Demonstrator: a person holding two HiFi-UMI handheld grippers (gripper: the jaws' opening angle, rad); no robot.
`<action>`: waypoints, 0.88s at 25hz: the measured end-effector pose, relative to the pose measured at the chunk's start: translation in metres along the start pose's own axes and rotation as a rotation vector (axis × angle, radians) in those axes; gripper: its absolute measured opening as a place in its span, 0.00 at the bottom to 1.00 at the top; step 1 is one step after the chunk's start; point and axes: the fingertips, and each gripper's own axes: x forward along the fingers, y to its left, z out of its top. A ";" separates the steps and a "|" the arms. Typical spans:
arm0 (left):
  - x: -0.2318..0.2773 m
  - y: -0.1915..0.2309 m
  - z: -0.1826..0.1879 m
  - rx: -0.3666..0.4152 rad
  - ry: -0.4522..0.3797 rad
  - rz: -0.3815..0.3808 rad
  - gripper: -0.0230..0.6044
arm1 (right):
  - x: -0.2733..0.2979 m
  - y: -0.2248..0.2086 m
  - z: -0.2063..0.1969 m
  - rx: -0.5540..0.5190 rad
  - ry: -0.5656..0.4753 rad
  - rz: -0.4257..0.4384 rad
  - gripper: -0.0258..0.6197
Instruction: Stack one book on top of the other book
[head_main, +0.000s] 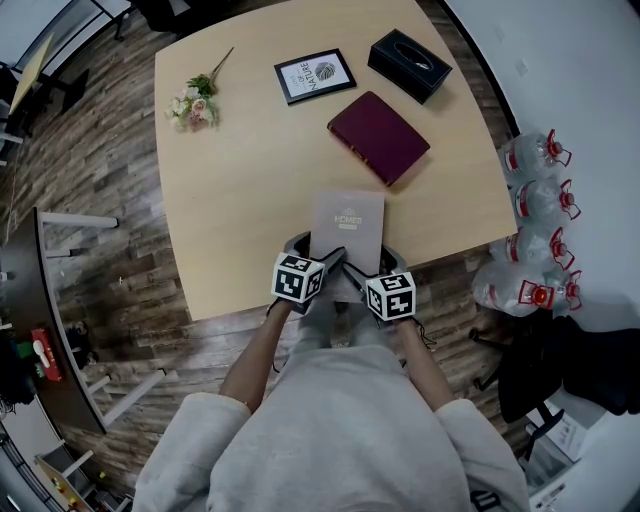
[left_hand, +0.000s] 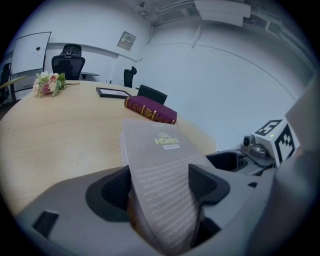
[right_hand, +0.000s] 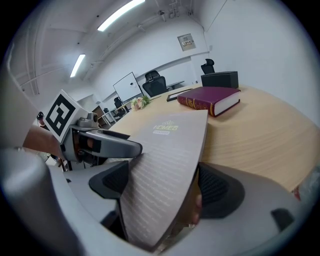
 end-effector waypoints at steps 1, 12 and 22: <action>0.000 0.000 0.000 0.000 0.000 0.003 0.60 | 0.000 0.000 0.000 -0.003 0.003 0.000 0.72; -0.021 -0.006 0.021 0.060 -0.085 0.073 0.60 | -0.010 0.005 0.024 -0.079 -0.053 -0.039 0.69; -0.039 -0.006 0.046 0.073 -0.162 0.125 0.59 | -0.020 0.008 0.059 -0.140 -0.153 -0.089 0.65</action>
